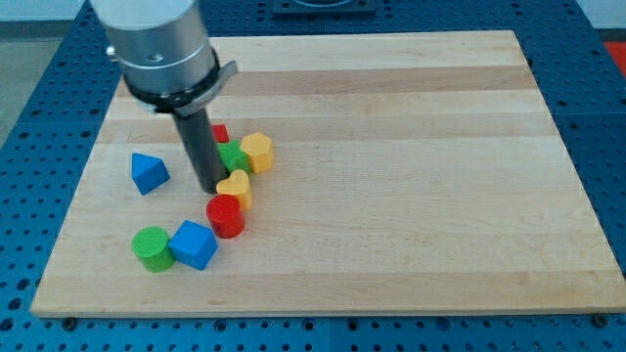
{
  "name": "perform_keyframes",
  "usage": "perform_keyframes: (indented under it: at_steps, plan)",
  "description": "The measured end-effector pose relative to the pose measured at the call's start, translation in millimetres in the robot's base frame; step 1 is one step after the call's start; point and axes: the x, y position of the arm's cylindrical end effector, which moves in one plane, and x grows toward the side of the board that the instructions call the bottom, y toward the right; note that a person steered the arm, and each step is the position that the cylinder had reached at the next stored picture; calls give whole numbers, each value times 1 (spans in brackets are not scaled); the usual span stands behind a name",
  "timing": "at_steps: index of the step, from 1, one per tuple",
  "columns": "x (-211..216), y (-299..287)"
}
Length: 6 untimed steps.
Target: Move the blue cube right a bit
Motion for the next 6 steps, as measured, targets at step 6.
perform_keyframes:
  at_steps: [6]
  plan:
    - [-111,84]
